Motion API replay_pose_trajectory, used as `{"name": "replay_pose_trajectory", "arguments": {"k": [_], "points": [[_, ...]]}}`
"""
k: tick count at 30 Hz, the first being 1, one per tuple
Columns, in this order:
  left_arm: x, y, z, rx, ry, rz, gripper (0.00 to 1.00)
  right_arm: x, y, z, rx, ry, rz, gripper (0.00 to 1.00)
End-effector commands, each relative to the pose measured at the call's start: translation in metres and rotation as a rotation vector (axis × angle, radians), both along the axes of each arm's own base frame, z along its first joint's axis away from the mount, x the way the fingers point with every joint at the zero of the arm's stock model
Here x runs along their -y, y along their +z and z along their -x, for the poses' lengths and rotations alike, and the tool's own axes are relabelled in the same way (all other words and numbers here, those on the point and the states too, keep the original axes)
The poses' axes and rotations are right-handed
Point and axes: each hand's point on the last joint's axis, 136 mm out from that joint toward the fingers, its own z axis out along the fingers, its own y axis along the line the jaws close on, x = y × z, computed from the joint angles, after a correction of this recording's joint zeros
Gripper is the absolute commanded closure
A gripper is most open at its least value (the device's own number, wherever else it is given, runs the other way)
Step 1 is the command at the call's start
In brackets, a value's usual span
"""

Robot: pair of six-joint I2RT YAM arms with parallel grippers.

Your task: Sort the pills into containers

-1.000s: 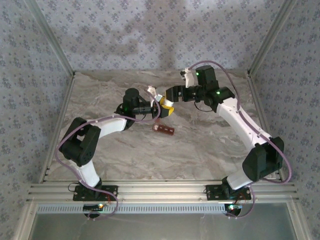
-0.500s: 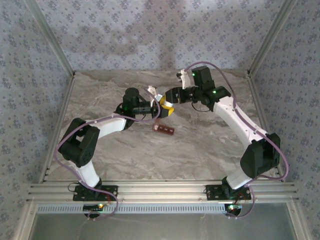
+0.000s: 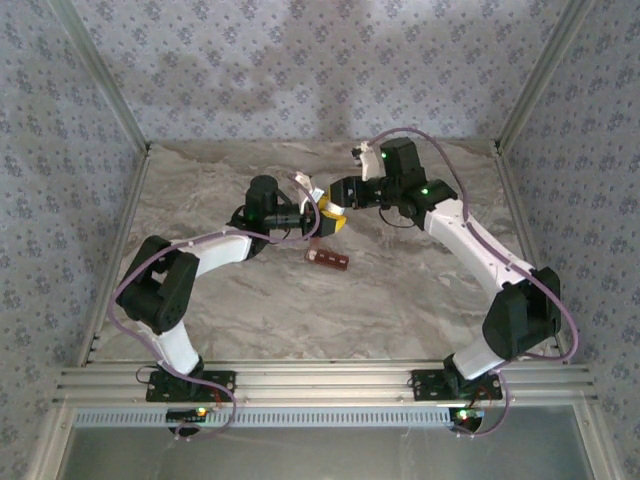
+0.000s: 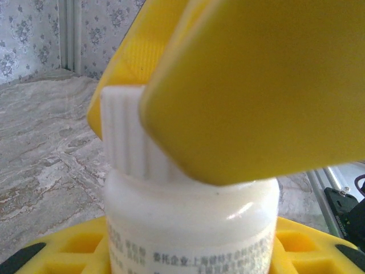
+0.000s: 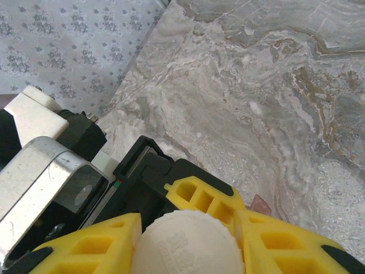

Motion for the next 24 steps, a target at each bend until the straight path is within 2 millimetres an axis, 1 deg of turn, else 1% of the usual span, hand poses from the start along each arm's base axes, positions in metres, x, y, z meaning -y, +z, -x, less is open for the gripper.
{"name": "replay_pose_trajectory", "arguments": {"k": [1, 2, 4, 5, 6, 8, 9, 15, 18, 22, 24], "points": [[0.0003, 0.0445, 0.0024, 0.135, -0.009, 0.078, 1.00, -0.0039, -0.0147, 0.0084, -0.064, -0.033, 0.013, 0.66], [0.0004, 0.0437, 0.0024, 0.133, -0.007, 0.076, 1.00, -0.0048, -0.0145, 0.0088, -0.063, -0.034, 0.010, 0.66], [0.0001, 0.0433, 0.0015, 0.135, -0.005, 0.076, 1.00, -0.0057, -0.0150, 0.0100, -0.060, -0.035, 0.012, 0.62], [0.0002, 0.0431, 0.0016, 0.135, -0.004, 0.075, 1.00, -0.0058, -0.0159, 0.0103, -0.059, -0.037, 0.015, 0.56], [0.0004, 0.0428, 0.0019, 0.134, -0.005, 0.075, 1.00, -0.0061, -0.0158, 0.0108, -0.058, -0.038, 0.015, 0.53], [0.0005, 0.0415, 0.0015, 0.133, -0.004, 0.074, 1.00, -0.0046, -0.0175, 0.0109, -0.058, -0.043, 0.021, 0.53], [0.0004, 0.0418, 0.0018, 0.133, -0.004, 0.074, 1.00, -0.0037, -0.0178, 0.0102, -0.057, -0.046, 0.022, 0.54], [0.0000, 0.0403, 0.0001, 0.135, 0.007, 0.071, 1.00, -0.0013, -0.0226, 0.0096, -0.073, -0.068, 0.023, 0.68], [-0.0008, 0.0401, -0.0023, 0.137, 0.023, 0.069, 1.00, 0.0024, -0.0241, 0.0075, -0.099, -0.123, 0.009, 0.74], [-0.0017, 0.0387, -0.0050, 0.143, 0.041, 0.066, 1.00, 0.0016, -0.0194, 0.0084, -0.123, -0.204, -0.037, 0.75], [-0.0019, 0.0381, -0.0067, 0.143, 0.049, 0.065, 1.00, 0.0002, -0.0180, 0.0097, -0.108, -0.220, -0.025, 0.76]]}}
